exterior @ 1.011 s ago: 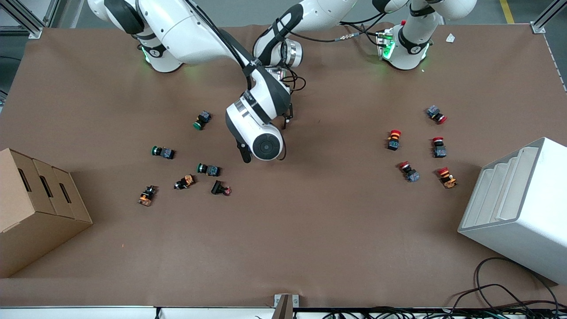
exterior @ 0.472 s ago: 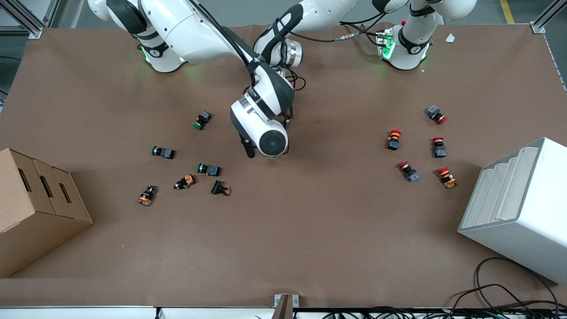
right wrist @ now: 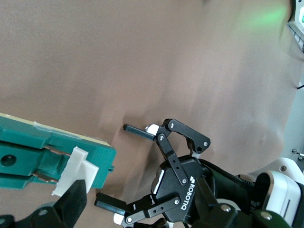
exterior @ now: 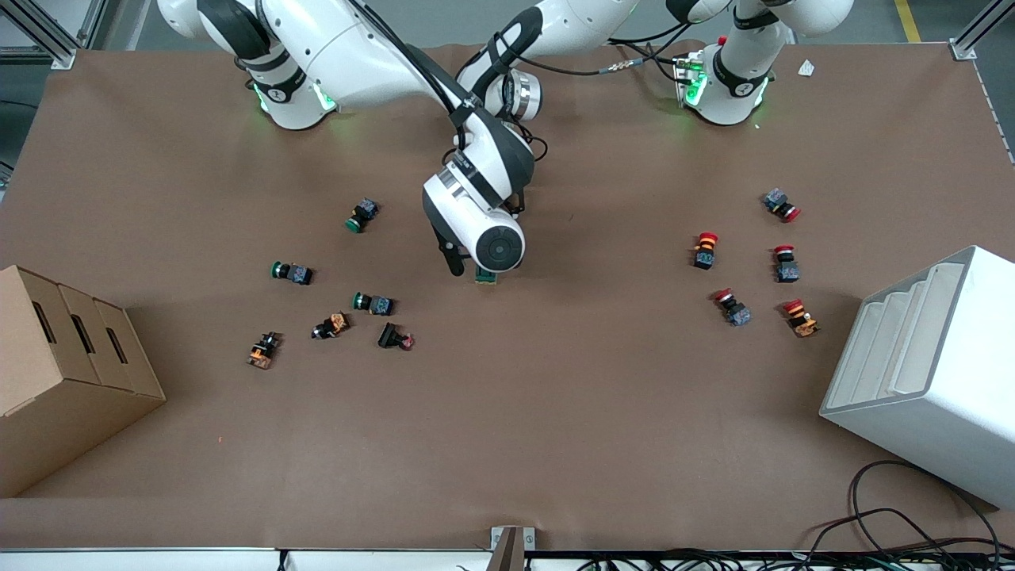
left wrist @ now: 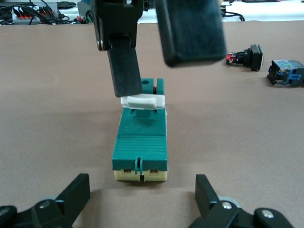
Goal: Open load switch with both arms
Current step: 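Press the white lever down with the right gripper to close it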
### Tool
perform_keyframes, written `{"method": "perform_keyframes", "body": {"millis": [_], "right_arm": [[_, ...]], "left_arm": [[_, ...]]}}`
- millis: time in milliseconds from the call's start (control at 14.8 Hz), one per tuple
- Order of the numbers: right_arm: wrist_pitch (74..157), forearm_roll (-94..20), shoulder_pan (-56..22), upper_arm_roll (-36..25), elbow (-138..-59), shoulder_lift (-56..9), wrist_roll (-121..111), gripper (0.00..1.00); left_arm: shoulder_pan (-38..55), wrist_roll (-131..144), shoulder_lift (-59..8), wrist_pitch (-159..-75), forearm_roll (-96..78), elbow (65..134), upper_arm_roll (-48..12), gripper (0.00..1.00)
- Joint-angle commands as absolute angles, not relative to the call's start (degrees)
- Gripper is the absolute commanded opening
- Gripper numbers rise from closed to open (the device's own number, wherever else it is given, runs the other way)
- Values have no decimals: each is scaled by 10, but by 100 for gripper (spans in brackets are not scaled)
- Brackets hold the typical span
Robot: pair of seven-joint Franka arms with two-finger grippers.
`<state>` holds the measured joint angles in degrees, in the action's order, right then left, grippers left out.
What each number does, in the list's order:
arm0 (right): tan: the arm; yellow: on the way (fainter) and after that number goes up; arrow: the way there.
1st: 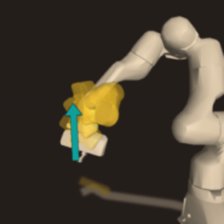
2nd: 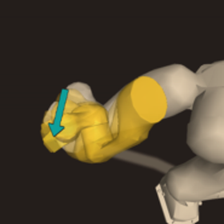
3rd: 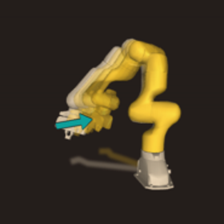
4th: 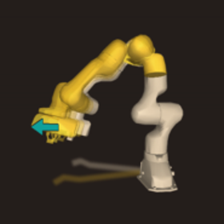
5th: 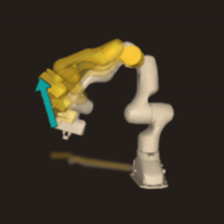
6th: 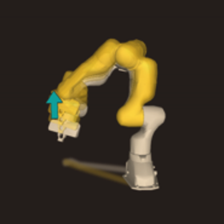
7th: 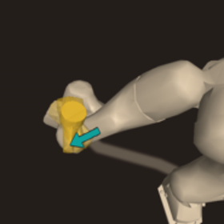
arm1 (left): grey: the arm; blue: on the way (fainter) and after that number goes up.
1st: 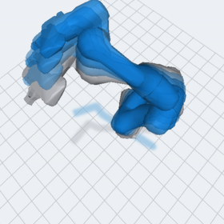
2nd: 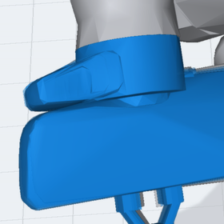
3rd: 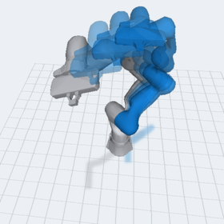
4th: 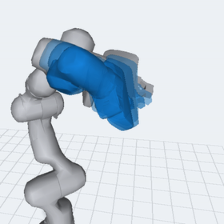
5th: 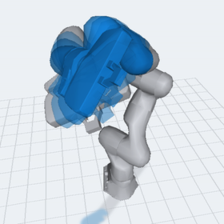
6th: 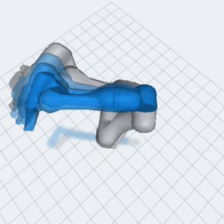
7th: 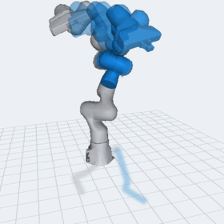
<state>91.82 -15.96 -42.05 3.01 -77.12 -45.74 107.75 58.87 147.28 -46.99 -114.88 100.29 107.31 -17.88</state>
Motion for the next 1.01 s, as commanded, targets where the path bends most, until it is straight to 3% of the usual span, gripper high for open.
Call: {"method": "perform_keyframes", "body": {"millis": [0,472,944], "right_arm": [[924,-164,-426,29,-783,-455,1084,100],[946,-163,-430,29,-802,-455,1083,100],[910,-130,-382,14,-772,-421,958,100]], "left_arm": [[594,1475,-494,-1155,1002,1072,-180,99],[594,1474,-492,-1155,1002,1072,-180,99],[595,1472,-486,-1155,1002,1073,-182,99]]}}
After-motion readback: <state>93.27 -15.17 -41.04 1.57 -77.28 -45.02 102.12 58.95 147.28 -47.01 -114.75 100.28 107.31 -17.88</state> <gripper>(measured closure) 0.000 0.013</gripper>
